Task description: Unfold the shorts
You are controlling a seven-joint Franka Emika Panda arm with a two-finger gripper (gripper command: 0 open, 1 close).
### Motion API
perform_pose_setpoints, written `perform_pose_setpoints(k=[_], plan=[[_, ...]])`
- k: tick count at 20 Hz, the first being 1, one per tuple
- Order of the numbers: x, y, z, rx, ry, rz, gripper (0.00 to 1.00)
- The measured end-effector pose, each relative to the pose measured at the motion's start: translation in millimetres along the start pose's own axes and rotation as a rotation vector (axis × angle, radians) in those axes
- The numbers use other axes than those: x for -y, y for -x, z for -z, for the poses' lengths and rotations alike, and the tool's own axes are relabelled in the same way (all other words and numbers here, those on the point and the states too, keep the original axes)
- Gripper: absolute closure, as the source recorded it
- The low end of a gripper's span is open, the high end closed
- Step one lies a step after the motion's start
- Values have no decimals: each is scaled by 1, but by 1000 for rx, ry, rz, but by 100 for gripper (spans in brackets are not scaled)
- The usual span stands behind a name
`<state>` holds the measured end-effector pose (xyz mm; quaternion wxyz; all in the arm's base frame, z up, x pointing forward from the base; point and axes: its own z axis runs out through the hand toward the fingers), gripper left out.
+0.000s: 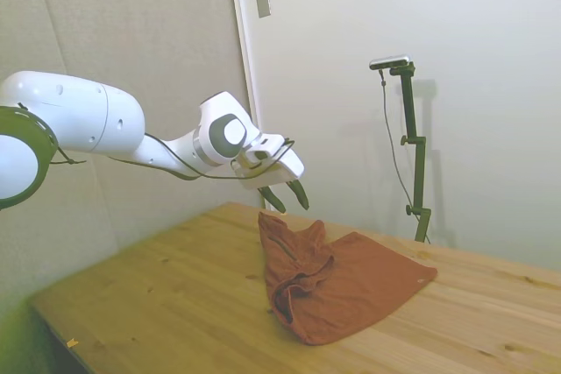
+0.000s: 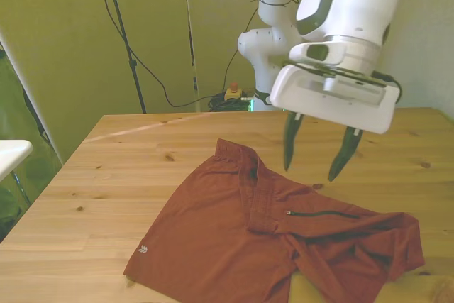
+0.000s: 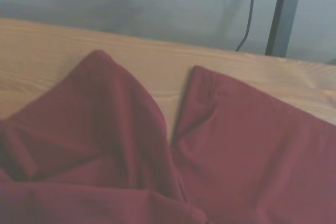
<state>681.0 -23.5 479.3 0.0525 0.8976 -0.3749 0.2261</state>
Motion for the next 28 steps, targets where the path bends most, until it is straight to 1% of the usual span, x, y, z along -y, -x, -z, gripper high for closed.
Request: perform_pose_setpoints(k=[6,11,15,22,23,28], plan=[[-39,-23,-50,146,-75,130,0],[-54,-32,-85,198,-100,195,0],[-58,-33,-105,224,-117,221,0],[-56,-29,-132,250,-115,229,0],[-55,-29,-135,251,-116,230,100],[-53,-27,-142,262,-127,230,100]])
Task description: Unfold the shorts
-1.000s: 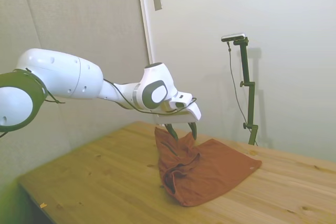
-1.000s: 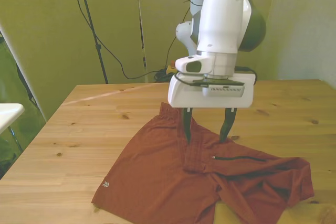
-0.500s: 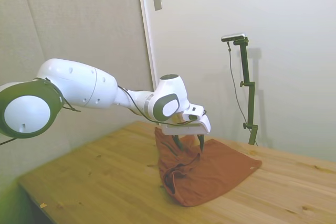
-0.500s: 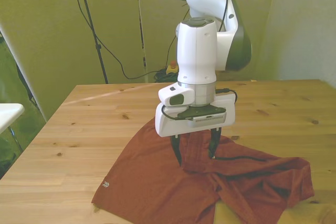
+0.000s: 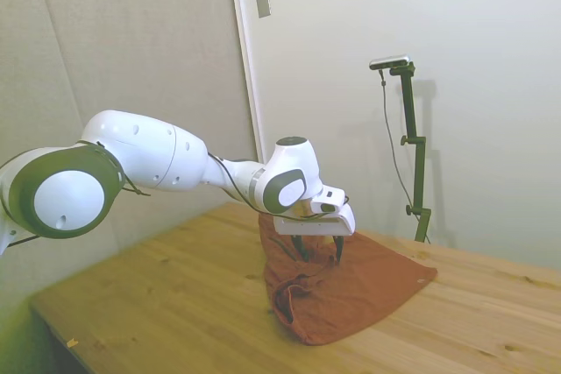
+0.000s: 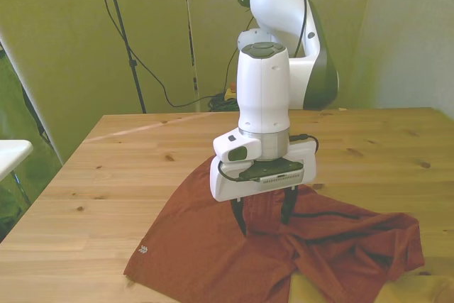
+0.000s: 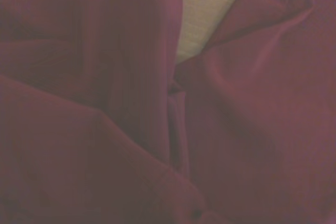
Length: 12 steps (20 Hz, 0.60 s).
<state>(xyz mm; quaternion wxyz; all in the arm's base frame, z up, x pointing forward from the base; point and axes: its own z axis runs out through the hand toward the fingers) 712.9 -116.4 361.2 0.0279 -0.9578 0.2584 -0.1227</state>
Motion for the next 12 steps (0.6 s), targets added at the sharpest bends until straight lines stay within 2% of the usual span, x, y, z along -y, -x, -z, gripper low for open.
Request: perform_pose_setpoints(k=[12], plan=[[4,-1,-5,6,-8,0,100]])
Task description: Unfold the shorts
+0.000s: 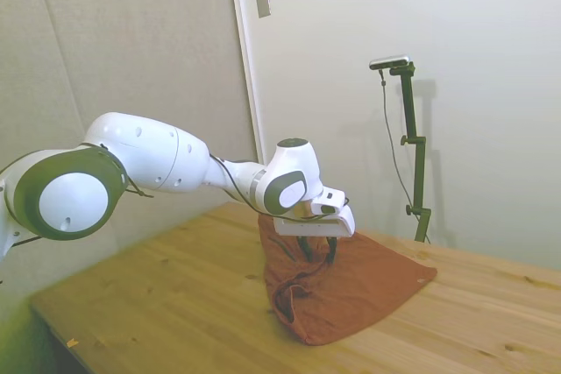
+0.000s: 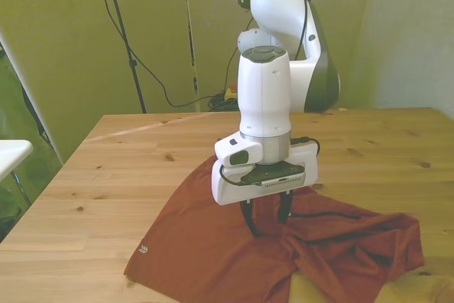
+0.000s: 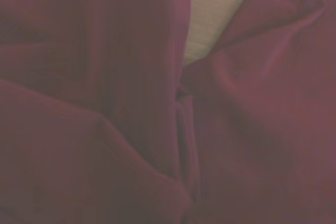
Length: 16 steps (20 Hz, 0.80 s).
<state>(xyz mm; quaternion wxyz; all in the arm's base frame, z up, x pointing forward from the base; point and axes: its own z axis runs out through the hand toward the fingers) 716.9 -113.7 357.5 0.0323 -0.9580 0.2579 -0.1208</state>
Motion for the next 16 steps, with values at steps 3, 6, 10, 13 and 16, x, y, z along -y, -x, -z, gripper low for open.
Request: perform_pose_setpoints(k=[3,6,10,13,16], plan=[[4,0,2,5,-4,5,100],[9,1,3,8,-7,11,100],[18,4,7,4,-13,21,100],[32,10,21,-12,-23,43,100],[51,27,48,-42,-33,84,100]])
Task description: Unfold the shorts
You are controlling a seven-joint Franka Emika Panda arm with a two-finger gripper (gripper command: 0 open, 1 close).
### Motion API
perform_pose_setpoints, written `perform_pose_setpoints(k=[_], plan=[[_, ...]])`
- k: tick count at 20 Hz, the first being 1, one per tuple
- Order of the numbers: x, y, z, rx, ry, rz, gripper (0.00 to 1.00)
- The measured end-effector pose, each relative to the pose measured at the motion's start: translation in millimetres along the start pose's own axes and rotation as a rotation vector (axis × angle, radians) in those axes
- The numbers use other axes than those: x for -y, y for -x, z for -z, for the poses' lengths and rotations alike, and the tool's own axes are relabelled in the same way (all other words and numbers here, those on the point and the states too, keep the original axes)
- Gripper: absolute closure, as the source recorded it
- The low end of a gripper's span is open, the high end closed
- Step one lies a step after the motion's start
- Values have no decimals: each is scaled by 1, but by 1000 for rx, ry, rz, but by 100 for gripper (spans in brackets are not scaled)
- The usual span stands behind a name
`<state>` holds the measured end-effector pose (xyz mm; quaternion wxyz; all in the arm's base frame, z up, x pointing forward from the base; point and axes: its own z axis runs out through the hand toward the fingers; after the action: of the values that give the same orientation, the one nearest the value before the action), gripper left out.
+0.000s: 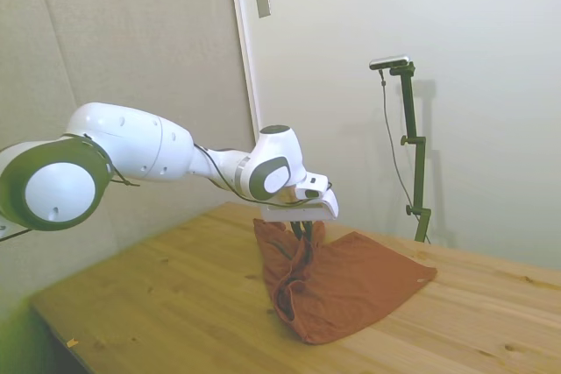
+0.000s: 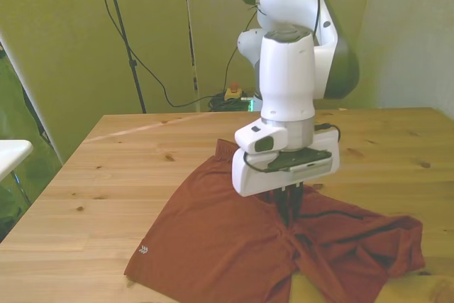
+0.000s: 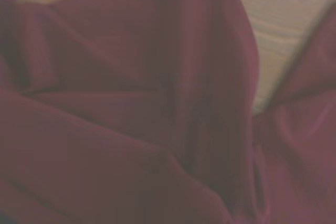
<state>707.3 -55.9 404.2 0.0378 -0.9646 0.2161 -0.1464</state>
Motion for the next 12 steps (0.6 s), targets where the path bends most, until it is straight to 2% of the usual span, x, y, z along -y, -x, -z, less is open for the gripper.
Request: perform_pose_setpoints(k=[3,8,12], plan=[[24,29,29,-33,5,63,100],[72,119,68,-63,29,212,100],[75,191,80,-49,55,270,100]])
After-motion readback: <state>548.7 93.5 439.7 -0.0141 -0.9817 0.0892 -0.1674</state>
